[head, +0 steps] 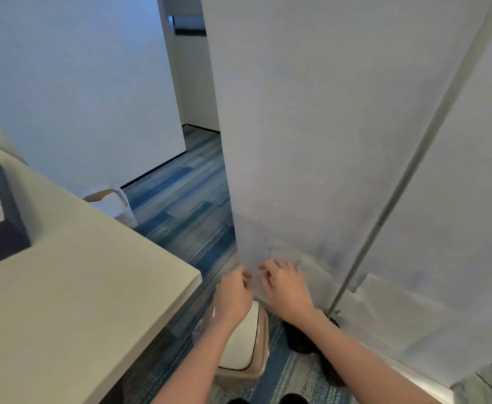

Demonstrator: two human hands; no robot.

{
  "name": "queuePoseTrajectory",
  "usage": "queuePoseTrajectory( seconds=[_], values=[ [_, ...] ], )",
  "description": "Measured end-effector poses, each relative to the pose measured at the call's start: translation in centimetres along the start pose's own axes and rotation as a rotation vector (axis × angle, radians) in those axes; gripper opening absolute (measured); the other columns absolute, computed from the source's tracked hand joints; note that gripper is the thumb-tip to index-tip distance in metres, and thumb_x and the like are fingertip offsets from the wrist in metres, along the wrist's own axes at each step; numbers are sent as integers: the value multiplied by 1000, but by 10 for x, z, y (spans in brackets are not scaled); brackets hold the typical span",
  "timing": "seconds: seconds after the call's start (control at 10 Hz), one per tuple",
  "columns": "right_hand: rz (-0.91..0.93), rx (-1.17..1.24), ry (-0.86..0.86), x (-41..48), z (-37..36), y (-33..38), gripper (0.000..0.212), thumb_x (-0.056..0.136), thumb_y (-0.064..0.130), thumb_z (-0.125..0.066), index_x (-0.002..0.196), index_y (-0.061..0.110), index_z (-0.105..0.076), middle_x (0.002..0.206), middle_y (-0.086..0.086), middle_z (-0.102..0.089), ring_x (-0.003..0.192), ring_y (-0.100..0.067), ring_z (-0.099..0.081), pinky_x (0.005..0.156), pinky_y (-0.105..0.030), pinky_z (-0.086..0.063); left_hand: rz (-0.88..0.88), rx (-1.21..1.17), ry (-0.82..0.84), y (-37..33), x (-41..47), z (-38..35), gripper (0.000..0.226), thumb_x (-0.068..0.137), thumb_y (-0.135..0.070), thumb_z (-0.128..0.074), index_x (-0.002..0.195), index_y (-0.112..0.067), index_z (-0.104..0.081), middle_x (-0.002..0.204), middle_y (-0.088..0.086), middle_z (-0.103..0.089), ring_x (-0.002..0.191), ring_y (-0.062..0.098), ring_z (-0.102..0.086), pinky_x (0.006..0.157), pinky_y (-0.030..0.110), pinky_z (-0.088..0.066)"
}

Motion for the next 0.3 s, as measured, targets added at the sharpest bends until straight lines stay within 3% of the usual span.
queuePoseTrajectory(
  seconds=[0.2, 0.3],
  values=[
    [116, 146, -271, -10, 136, 63, 24, 97, 28, -46, 112, 18, -61, 105, -3, -65, 101, -23, -58, 86, -38, -45, -155, -143, -196, -85, -52, 118, 16, 96, -18, -47, 106, -20, -61, 108, -2, -61, 92, 12, -60, 84, 31, -49],
    [227, 237, -327, -19, 180, 119, 23, 95, 27, -50, 111, 17, -62, 104, -5, -65, 100, -25, -59, 86, -40, -46, -198, -197, -363, -100, -89, 196, 17, 96, -21, -46, 104, -19, -61, 106, -3, -65, 96, 14, -61, 87, 37, -50]
  ],
)
Point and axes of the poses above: each hand's wrist, its own x-axis towards the middle knuckle, its own z-axis out of the back of the hand, y = z × x, the point moved 9 cm from there along x, towards the middle knuckle
